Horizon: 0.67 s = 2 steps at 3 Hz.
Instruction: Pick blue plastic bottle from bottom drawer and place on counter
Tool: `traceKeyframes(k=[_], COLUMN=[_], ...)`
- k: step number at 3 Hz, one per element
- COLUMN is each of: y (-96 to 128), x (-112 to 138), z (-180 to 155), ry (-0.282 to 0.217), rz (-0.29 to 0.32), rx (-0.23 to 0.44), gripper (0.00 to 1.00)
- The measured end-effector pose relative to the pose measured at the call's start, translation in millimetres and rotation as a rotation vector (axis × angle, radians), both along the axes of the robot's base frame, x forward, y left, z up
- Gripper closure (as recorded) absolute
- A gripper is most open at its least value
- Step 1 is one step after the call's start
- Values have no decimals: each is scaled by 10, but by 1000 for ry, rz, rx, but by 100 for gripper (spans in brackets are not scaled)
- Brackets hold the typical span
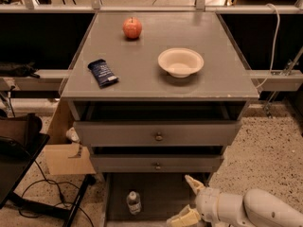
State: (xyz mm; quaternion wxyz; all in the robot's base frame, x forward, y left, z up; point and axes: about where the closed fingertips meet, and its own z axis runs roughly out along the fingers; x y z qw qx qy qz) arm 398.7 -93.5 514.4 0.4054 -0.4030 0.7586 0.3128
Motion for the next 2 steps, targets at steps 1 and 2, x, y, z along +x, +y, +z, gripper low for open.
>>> traceKeyframes(k=[1, 2], y=[0, 180], x=[0, 126], z=[-1, -326], ry=[0, 19], rz=[0, 49], rx=[0, 13], gripper=[0, 0])
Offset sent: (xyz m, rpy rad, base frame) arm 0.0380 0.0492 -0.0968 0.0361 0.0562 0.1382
